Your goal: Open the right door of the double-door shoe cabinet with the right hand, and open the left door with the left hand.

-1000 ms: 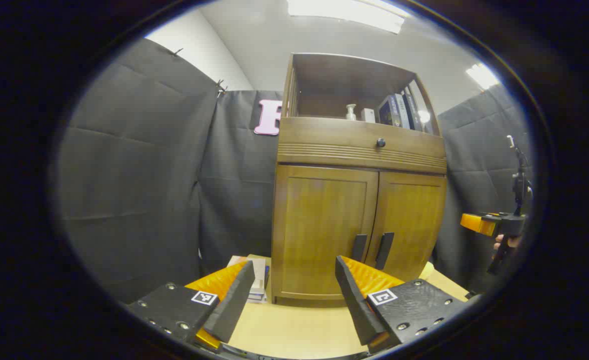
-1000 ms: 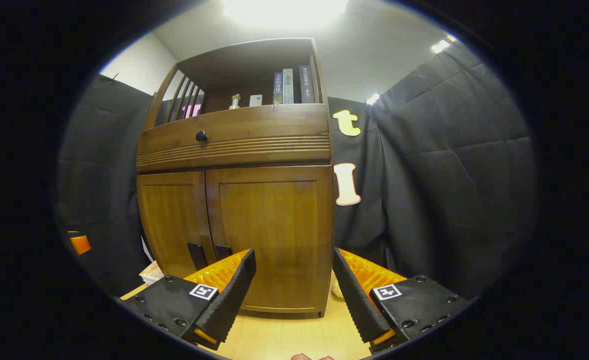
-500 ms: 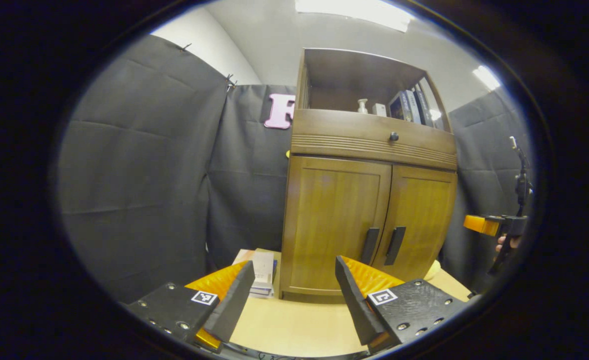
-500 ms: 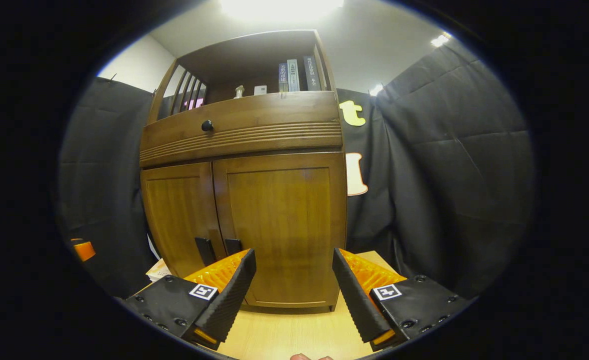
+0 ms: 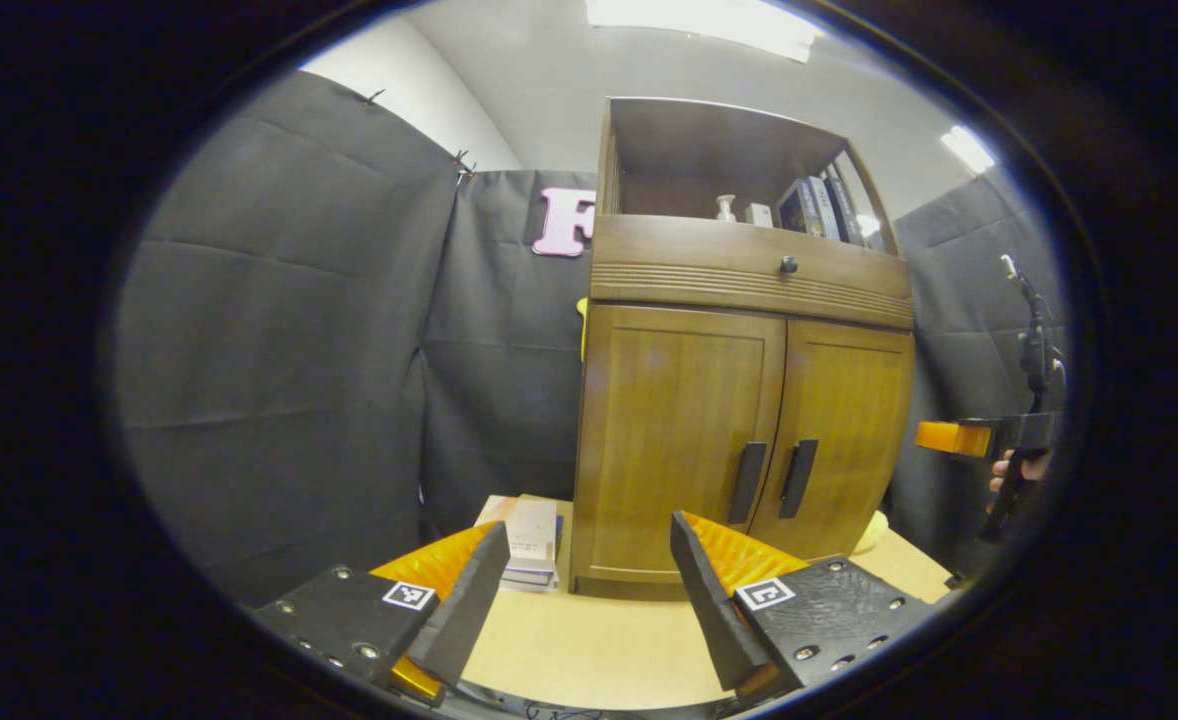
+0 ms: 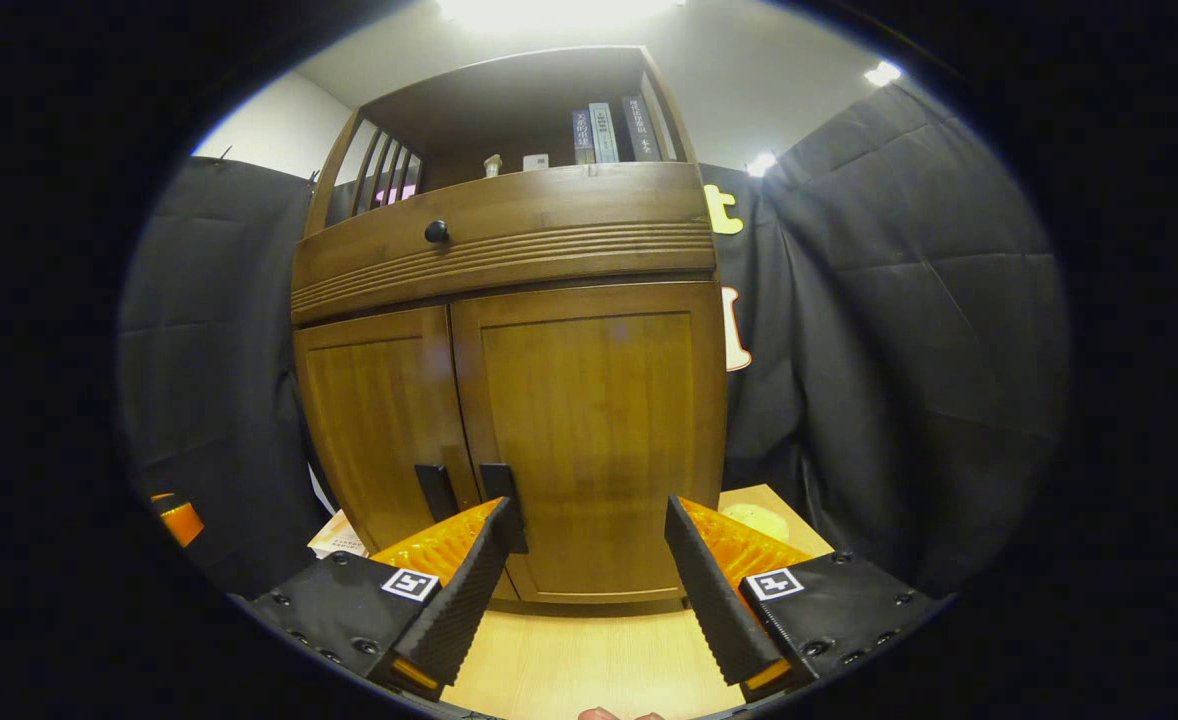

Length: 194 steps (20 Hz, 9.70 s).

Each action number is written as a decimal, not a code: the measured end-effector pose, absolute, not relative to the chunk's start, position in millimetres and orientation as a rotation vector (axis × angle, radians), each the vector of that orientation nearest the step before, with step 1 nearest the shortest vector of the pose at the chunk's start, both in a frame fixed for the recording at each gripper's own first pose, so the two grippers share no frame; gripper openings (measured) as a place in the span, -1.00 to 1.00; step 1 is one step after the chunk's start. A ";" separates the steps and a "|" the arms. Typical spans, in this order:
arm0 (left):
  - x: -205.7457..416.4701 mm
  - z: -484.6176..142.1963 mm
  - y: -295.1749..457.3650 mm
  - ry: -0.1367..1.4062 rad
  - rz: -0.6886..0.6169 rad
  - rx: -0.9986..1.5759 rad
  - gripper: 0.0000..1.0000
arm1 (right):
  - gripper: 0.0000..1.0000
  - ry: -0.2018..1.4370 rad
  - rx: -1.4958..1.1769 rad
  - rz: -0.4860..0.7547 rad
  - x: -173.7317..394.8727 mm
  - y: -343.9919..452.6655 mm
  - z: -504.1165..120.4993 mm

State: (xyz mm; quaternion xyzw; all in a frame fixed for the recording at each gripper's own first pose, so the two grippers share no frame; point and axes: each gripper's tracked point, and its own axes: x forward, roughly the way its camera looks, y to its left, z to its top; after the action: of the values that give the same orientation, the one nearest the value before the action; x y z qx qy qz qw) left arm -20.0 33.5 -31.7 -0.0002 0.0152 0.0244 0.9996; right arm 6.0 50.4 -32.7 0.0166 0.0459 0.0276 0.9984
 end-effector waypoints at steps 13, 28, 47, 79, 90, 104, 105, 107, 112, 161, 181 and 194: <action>-50.6 -63.0 39.0 0.100 0.099 -0.020 0.90 | 0.84 0.061 0.038 0.130 66.7 115.6 -26.9; -67.3 -94.3 60.8 0.155 0.250 -0.063 0.83 | 0.95 0.159 -0.047 0.106 152.1 150.5 -85.3; -44.0 -105.6 43.3 0.169 0.211 -0.055 0.83 | -0.45 0.211 -0.045 0.129 174.7 153.7 -107.8; -55.2 -54.3 -123.7 0.074 -0.023 -0.049 0.82 | -0.45 0.241 -0.036 0.485 11.2 59.6 -106.6; -65.1 -55.8 -206.9 0.069 -0.005 -0.030 0.82 | -0.45 0.258 -0.026 0.586 -17.2 2.2 -107.3; -98.8 -57.7 -266.7 0.061 0.035 -0.017 0.82 | -0.46 0.233 -0.069 0.654 -25.7 -81.9 -101.9; -101.1 -58.4 -269.9 0.064 0.037 -0.017 0.82 | -0.48 0.230 -0.065 0.646 -24.1 -88.8 -100.4; -104.4 -61.6 -272.3 0.070 0.037 -0.015 0.82 | -0.48 0.227 -0.060 0.619 -21.5 -104.3 -99.7; -104.3 -61.8 -286.0 0.088 0.027 0.016 0.82 | -0.55 0.242 0.019 0.566 -14.1 -134.1 -100.5; 183.8 -55.3 -140.0 0.077 -0.258 -0.003 0.82 | 0.86 0.094 -0.038 0.105 -14.9 29.9 -67.2; 276.4 -118.6 -190.0 0.122 -0.185 -0.005 0.04 | 0.96 0.116 -0.045 0.171 57.6 27.6 -83.3; 270.7 -121.3 -187.8 0.115 -0.157 0.031 -0.57 | 0.86 0.133 -0.029 0.193 68.7 37.9 -90.1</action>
State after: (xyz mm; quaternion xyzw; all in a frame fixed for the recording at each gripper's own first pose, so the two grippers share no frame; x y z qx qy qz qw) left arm 270.7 -187.8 -121.3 0.0155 0.0576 -0.0785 0.9951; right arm 68.7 37.9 -90.1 -0.0145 0.0663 0.0964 0.9930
